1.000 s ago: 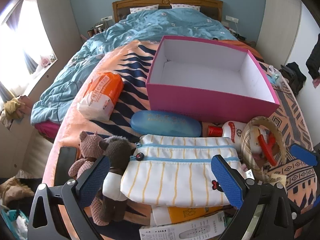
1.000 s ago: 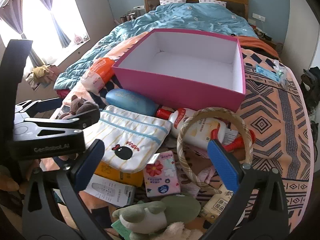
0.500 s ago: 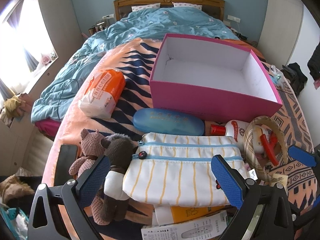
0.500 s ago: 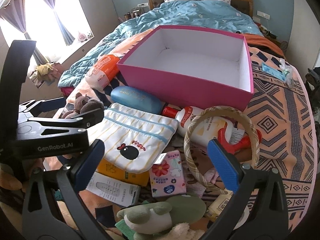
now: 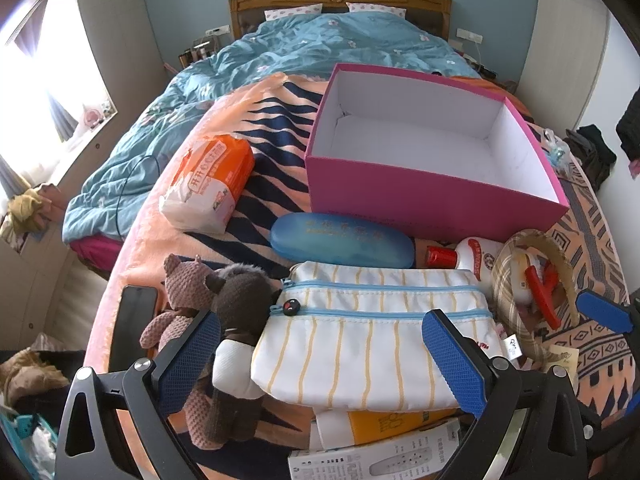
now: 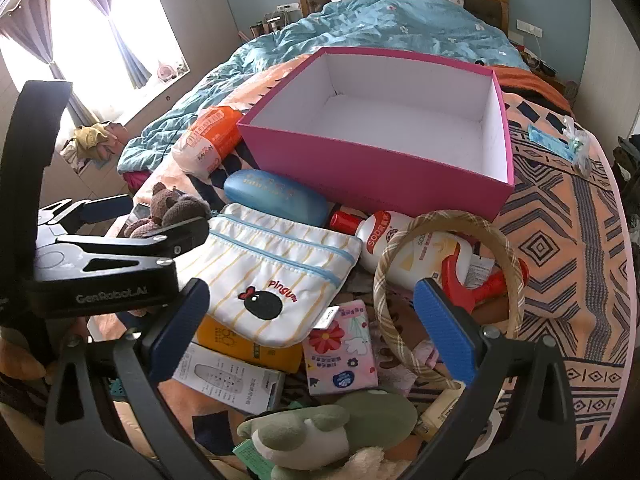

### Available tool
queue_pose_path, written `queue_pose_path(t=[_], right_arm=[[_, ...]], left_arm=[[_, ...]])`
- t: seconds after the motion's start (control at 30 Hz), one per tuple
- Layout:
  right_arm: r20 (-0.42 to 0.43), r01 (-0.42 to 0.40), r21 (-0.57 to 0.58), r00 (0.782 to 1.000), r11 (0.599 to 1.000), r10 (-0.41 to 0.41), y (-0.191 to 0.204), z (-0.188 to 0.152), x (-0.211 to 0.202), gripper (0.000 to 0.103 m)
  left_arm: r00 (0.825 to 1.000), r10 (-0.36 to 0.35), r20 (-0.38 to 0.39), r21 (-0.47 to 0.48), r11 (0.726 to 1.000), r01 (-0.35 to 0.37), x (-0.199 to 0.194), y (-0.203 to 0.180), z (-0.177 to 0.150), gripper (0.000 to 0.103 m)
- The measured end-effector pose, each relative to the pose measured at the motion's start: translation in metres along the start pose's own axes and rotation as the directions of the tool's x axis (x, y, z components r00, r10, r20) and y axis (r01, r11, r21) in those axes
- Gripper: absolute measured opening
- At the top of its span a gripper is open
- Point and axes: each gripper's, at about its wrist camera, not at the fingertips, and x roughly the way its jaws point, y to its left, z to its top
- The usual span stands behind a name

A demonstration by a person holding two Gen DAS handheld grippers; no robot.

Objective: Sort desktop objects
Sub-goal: 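Move the right tool toward the white striped Pingu pouch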

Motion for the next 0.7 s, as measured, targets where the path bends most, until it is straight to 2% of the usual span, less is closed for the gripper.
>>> queue_pose_path(t=[0.7], right_arm=[[-0.037,0.000,0.013,0.999,1.000,0.000,0.0043,-0.0011,0.0100,0.102]], left_arm=[[1.000,-0.005,-0.020,-0.002,1.000,0.005,0.0066,0.0075,-0.0024,0.103]])
